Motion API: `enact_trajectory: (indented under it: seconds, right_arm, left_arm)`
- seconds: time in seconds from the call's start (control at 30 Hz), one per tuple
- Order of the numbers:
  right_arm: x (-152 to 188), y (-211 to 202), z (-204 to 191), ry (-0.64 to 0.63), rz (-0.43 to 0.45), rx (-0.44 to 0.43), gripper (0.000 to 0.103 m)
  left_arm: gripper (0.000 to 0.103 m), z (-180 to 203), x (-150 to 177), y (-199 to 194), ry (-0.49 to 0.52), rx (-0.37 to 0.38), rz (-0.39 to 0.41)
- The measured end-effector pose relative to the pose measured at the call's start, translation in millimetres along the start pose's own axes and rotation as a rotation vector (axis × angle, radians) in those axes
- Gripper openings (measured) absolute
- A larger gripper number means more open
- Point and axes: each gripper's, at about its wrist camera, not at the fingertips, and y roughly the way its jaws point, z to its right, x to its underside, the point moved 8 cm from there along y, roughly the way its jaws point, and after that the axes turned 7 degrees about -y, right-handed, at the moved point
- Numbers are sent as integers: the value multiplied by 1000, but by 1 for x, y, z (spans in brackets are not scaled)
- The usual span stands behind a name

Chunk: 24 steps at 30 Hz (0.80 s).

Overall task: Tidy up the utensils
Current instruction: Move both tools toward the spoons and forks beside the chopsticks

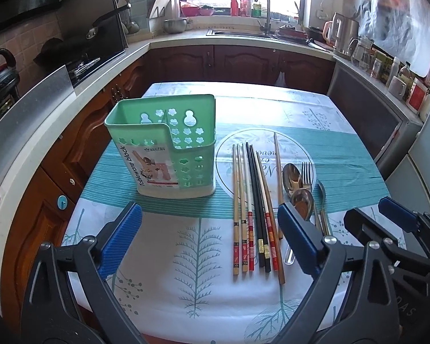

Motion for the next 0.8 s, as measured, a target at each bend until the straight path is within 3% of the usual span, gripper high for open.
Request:
enact_trajectory:
  seconds: [0.57, 0.8]
  right_arm:
    - [5, 4, 12, 16, -14, -26, 61]
    - [3, 6, 21, 28, -15, -40, 55]
  left_arm:
    - [95, 23, 1, 14, 31, 22, -35]
    - [95, 35, -4, 29, 62, 70, -69]
